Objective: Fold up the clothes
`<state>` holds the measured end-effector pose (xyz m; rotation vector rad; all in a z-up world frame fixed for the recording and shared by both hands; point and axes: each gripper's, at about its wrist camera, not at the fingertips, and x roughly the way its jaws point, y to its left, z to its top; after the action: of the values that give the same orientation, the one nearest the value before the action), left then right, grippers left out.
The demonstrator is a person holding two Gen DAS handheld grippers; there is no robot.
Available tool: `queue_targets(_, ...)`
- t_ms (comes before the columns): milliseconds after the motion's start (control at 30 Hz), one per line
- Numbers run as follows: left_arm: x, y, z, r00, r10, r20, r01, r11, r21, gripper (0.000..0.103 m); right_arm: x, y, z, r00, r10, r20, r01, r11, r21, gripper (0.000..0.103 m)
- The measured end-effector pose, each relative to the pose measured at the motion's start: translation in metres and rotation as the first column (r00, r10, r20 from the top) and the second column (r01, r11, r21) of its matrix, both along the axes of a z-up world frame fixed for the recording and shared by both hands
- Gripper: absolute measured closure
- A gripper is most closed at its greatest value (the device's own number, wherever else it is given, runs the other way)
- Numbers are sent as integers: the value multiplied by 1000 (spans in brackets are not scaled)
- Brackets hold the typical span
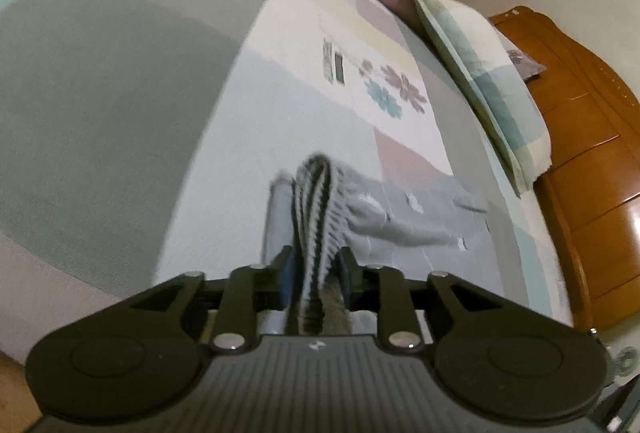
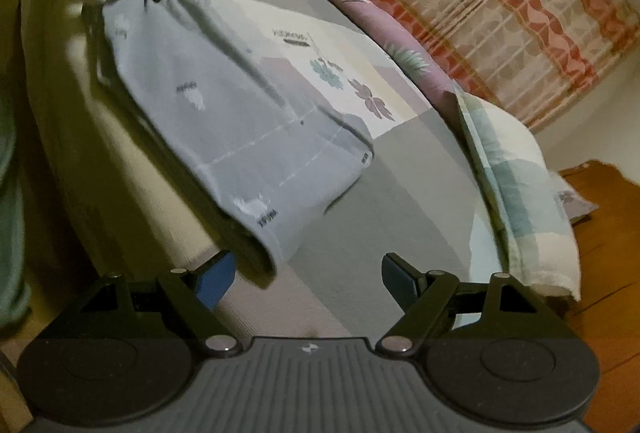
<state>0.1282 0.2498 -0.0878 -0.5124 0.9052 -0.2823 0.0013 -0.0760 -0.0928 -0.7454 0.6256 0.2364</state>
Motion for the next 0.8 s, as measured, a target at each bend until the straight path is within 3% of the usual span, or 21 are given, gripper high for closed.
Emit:
queue_targets(67,-3,1,13,999,-3,45,2,1000,28,75,1,-1,8,1000,-3,-1,3,998,58,19)
queue_targets(200,3,-16,34,989,-67,131,67,998,3,55,16,-1,26,1000,1,-10,1,982,188,20)
queue_targets(267,13,-35,34,983,-114,142,116,993,-3,53,29,0,34,1000,4,-9,-2,966,259,20)
queue_targets(333,25,-56,24,978,-175,118,176,984,-2,53,50,-1,39,999,9,-33,4,934,358,28)
queue_targets(400,32,-72,11,973,-211,87,210,977,25,53,73,-6,34,995,-7,-95,51,881,470,45)
queue_targets(467,35,-83,-3,973,-225,59,221,973,69,52,97,-12,22,988,-34,-153,113,830,547,46)
queue_targets(533,28,-76,-9,975,-212,62,206,974,99,52,105,-15,4,977,-70,-201,169,827,536,46)
queue_targets(633,15,-61,-15,973,-215,82,206,972,110,51,88,-26,-15,979,-65,-193,161,827,538,46)
queue_targets(800,4,-70,6,966,-236,105,206,949,239,48,106,-34,-1,983,-60,-172,150,803,577,46)
